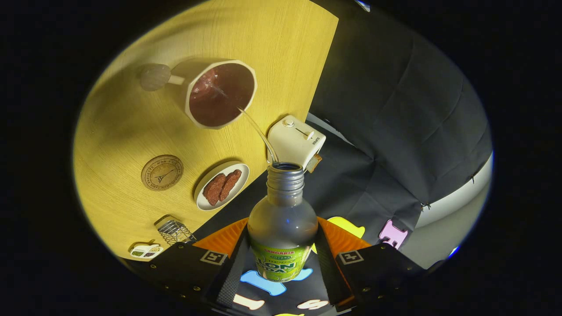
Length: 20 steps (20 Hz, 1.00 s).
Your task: Take the bottle from table, then pour the juice into the cup, finally place the bottle on the coaster
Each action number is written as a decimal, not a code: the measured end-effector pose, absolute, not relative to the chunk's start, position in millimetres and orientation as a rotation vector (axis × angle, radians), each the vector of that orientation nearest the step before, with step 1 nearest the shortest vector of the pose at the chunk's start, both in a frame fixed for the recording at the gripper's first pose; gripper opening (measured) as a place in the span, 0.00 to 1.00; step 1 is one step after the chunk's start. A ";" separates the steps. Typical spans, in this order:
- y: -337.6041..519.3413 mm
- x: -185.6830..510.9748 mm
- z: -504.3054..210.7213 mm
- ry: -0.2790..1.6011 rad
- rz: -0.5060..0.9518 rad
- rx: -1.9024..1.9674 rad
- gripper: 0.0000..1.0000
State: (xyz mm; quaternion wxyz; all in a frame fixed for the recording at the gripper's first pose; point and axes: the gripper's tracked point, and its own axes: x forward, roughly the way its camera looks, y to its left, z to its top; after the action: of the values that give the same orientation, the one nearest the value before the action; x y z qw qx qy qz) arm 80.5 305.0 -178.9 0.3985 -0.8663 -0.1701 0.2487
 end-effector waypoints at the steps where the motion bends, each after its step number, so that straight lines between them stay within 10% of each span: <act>1: 306.2 79.4 -180.0 -0.430 0.632 -2.196 0.77; 20: 313.5 65.2 -207.4 -0.395 0.681 -2.203 0.77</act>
State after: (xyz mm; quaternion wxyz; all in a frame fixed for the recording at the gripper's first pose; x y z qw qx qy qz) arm 65.2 313.5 -207.4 0.3903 -0.8670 -0.1555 0.2679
